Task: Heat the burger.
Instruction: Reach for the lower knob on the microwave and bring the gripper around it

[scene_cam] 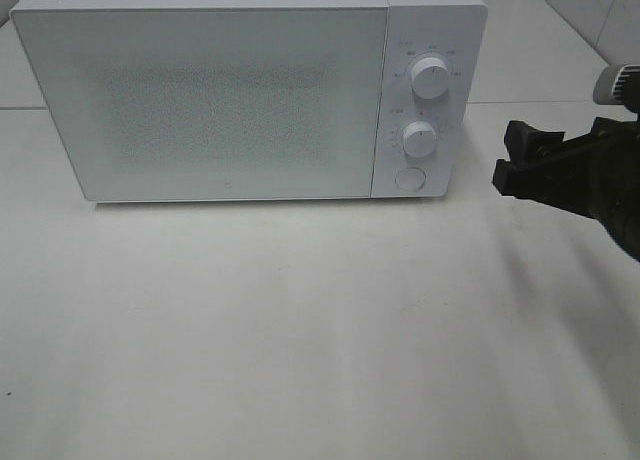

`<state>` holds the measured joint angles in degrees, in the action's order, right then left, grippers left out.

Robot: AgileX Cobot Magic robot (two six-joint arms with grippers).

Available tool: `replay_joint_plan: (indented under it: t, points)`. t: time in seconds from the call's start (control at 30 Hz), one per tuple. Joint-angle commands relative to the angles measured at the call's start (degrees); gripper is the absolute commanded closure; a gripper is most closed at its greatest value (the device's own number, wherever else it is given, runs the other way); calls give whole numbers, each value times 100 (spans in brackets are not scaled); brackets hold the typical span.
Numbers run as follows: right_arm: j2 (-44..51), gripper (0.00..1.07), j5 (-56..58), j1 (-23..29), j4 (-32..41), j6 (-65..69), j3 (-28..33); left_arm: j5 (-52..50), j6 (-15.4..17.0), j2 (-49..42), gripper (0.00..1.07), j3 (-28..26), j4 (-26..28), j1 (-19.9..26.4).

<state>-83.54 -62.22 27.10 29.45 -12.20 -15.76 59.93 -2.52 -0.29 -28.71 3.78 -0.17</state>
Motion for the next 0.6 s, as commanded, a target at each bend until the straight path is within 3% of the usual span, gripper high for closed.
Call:
replay_joint_plan:
  t: [0.03,0.37,0.6]
  points:
    - [-275,32,-814,579,607,-74,23,-52,-17,-143,9,23,34,29]
    - [-1066,32,-1553,1627,1736,-103,-74,-52,-17,-143,9,23,34,29]
    - [-1553,32,-1553,1914,2086,-395,-476,-52,-17,-143,9,23,34,29]
